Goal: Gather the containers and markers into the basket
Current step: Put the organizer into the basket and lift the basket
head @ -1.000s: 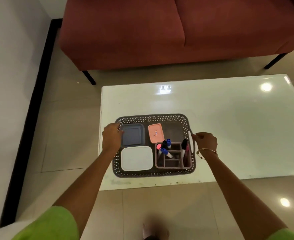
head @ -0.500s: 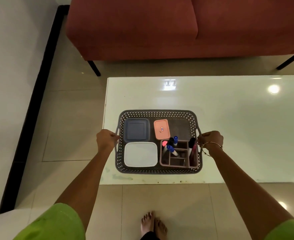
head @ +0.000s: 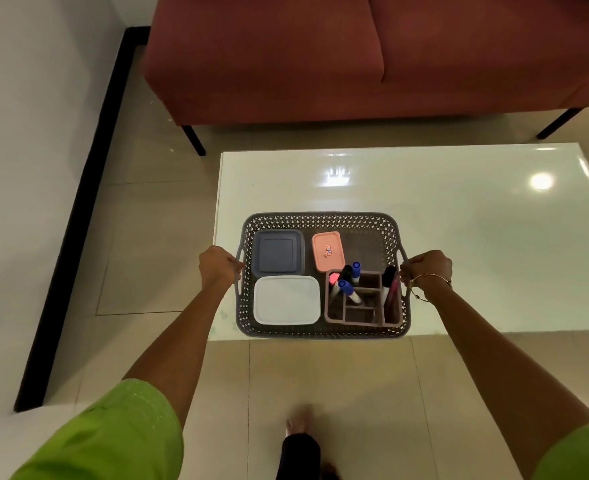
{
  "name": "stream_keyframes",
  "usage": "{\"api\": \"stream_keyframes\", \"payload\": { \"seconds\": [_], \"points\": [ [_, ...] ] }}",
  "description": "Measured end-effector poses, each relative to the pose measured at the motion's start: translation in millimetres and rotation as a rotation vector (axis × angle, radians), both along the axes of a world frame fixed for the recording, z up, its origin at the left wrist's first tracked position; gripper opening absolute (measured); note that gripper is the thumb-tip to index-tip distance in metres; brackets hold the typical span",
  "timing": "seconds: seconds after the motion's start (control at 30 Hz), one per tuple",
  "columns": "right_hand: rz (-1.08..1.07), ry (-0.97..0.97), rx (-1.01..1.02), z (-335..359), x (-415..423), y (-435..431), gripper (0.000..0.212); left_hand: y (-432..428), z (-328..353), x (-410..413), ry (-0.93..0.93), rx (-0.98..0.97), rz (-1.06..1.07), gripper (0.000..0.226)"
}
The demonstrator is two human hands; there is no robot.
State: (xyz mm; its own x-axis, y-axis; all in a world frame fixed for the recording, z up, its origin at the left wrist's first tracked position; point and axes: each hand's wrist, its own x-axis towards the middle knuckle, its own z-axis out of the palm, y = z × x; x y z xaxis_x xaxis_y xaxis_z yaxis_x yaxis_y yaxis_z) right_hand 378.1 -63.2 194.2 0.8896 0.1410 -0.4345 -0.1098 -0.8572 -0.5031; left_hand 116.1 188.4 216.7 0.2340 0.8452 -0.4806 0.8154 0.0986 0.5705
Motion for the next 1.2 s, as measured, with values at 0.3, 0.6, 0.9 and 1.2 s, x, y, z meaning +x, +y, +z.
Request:
{"api": "stream_keyframes", "payload": {
  "seconds": [0.3, 0.6, 0.9, 1.2],
  "points": [
    [0.028, -0.022, -0.038, 30.3, -59.0, -72.9, 0.006, -71.4, 33.8, -64.7, 0.022, 0.034, -0.019, 0.013],
    [0.134, 0.043, -0.231, 30.2, -140.4, -151.8, 0.014, -165.8, 19.5, -153.4, 0.108, -0.026, 0.026, 0.013],
    [0.214, 0.108, -0.366, -25.6, -208.6, -211.0, 0.007, -223.0, -36.9, -213.1, 0.122, -0.153, 0.117, 0.021],
    [0.227, 0.103, -0.42, -126.2, -224.2, -217.3, 0.012, -223.6, -132.4, -223.7, 0.115, -0.14, 0.105, 0.018]
  ]
}}
